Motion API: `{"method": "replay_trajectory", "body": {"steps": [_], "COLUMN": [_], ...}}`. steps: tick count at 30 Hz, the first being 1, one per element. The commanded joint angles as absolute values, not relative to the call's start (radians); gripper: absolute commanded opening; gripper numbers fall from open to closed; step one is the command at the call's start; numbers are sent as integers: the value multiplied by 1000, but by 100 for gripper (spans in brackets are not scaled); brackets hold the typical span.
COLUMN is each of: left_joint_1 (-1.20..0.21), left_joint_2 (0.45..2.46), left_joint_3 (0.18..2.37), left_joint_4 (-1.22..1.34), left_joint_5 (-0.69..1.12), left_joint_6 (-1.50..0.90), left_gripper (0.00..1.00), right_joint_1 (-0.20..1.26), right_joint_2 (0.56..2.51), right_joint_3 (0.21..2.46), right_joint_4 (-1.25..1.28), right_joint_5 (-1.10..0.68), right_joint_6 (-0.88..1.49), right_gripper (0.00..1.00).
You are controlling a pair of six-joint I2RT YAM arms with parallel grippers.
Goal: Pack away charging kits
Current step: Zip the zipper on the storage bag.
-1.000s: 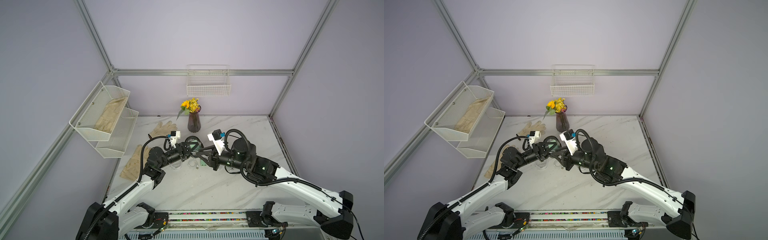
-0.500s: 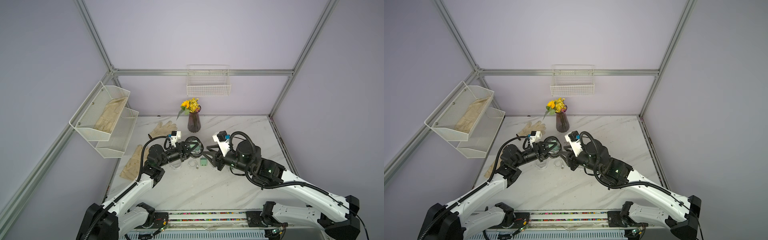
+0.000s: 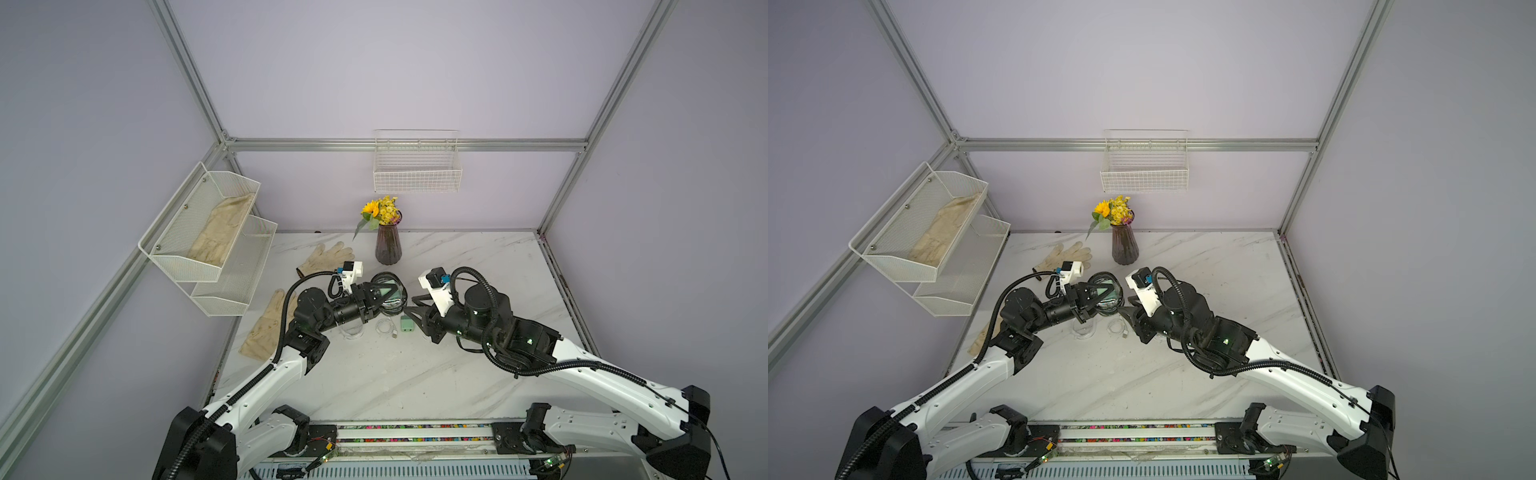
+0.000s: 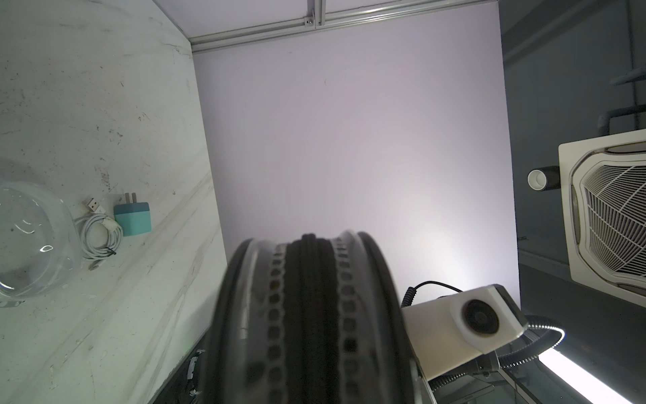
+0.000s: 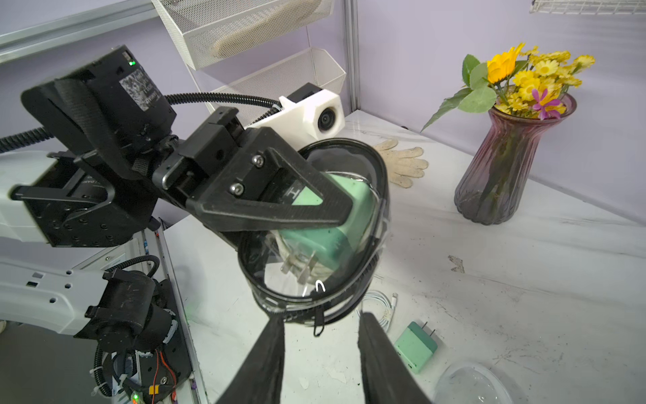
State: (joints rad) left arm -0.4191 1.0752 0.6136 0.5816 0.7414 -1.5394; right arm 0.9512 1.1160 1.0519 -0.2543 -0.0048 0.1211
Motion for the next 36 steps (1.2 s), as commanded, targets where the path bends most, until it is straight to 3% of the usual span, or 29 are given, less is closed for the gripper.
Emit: {"method": "replay_trajectory", "body": {"steps": [1,13,22,29,36], "left_joint_1": [-413,-413,-408,-393,-377], "left_joint_2": [1059,1063,1070,1061,1047], "left_joint_3": [716,724,732,729,738], "left_joint_4": [649,660,668,675,661], "left_joint_5": [761,775,788,807,855], "left_joint_6": [-1564,-1575,-1574,-1578,-1571], "left_gripper": [32,34,34,34,24], "right_joint_1": [953,953,954,953,953], "right_joint_2": [1131,1163,1163,1124,1123], "right_joint_3": [1056,1059,1051,1055,1093], "right_joint_4": [-225,-189,-185,-220,-253], "right_joint_5": [2,4,12,118,240], "right_joint_6": [92,62,45,43,21], "right_gripper": [36,31,0,0,0]}}
